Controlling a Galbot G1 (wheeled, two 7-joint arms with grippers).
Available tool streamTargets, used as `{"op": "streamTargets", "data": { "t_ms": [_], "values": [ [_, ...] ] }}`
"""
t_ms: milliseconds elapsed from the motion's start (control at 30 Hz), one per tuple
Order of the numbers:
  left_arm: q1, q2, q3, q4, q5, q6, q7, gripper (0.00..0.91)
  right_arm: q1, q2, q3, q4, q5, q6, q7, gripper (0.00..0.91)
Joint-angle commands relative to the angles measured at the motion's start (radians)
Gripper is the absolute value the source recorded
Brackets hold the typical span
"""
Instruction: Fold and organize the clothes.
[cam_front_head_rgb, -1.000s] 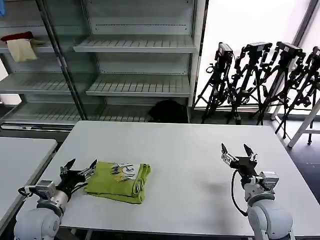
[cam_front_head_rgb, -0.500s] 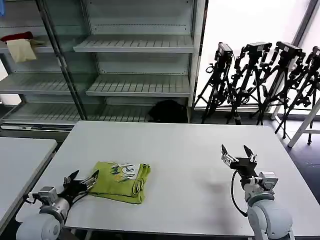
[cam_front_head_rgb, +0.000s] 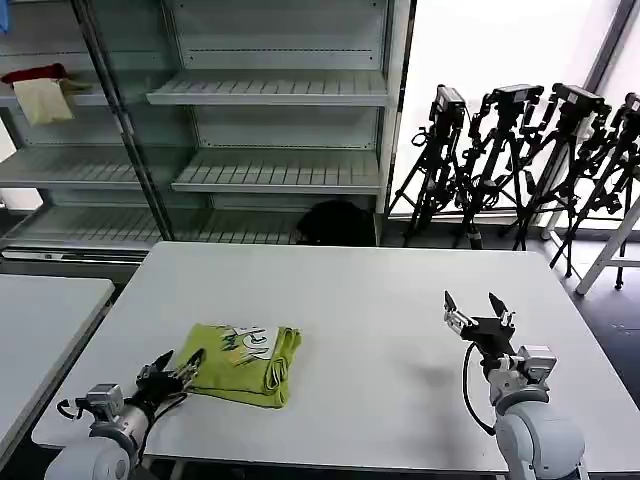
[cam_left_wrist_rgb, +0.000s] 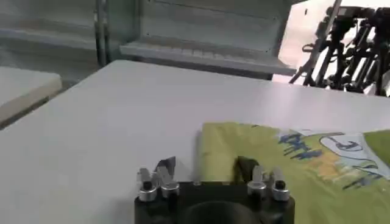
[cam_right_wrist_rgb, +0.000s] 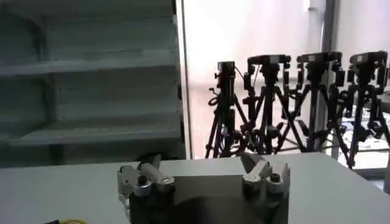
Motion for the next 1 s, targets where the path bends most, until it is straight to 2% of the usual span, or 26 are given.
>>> {"op": "streamTargets", "data": {
  "t_ms": [33, 333, 567, 667, 1000],
  "values": [
    [0.007, -0.016, 0.013, 0.008, -0.016, 0.006, 0.003, 0.000, 0.001, 0.001, 0.001, 0.001, -0.003, 0.001, 0.003, 0.907],
    [-0.012, -0.040, 0.009, 0.016, -0.045, -0.031, 0.000, 0.000, -0.003, -0.001, 0.004, 0.002, -0.005, 0.000, 0.003, 0.907],
    [-0.001, -0.032, -0.026, 0.014, 0.014, -0.160, 0.002, 0.000, -0.009, 0.000, 0.012, -0.005, -0.003, 0.003, 0.001, 0.907],
    [-0.001, 0.000, -0.086, 0.017, 0.074, -0.210, 0.017, 0.000, -0.012, -0.002, 0.016, -0.008, -0.002, 0.005, 0.000, 0.907],
    [-0.057, 0.260, -0.301, 0.053, 0.240, -0.296, 0.112, 0.000, -0.034, -0.014, 0.037, -0.021, 0.014, 0.031, -0.007, 0.907]
  ]
}}
